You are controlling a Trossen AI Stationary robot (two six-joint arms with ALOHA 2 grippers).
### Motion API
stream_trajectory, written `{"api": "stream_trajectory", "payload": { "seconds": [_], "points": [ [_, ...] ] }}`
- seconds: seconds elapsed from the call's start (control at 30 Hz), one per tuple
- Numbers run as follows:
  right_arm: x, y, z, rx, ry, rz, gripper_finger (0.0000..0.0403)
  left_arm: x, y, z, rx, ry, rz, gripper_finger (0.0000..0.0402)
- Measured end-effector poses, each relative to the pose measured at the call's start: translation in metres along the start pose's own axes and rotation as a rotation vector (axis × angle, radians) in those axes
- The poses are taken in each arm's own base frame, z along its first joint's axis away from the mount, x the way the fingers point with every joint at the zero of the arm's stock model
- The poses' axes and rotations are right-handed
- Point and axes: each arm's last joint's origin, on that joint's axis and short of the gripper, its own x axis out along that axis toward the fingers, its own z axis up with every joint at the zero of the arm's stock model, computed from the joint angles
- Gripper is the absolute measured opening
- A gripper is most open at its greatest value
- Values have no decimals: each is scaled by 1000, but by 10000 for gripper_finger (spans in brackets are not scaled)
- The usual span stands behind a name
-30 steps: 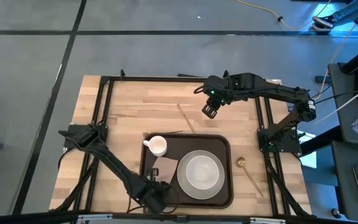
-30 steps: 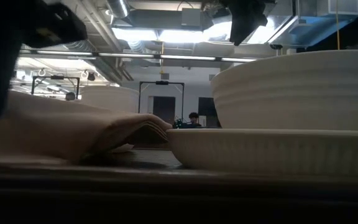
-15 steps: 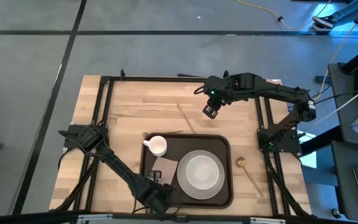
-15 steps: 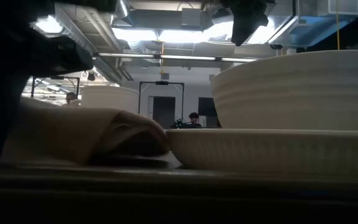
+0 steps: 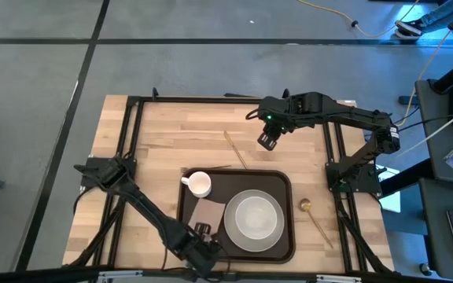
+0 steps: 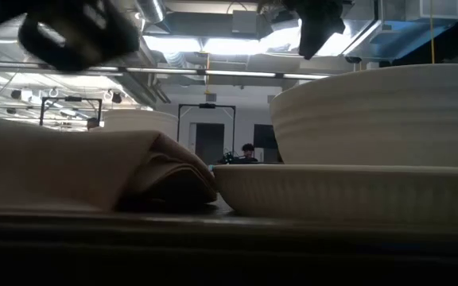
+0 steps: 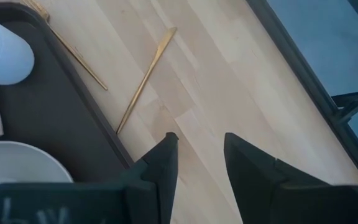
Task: Set up tray
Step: Put the brown napkin on the black serving tray to the bottom of the white mug
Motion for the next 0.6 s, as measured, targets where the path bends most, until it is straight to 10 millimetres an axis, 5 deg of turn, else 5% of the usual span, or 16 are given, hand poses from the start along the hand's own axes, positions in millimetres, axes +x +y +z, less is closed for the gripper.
{"api": "stream_trajectory", "payload": {
  "seconds": [0.3,0.6],
  "points": [
    [0,0,-1,-3,10,-4,132,-72,21,9,-103,-228,247,1],
    [0,-1,-1,-3,6,-11,132,-50,70,6,-174,-8,385,2]
  ]
}}
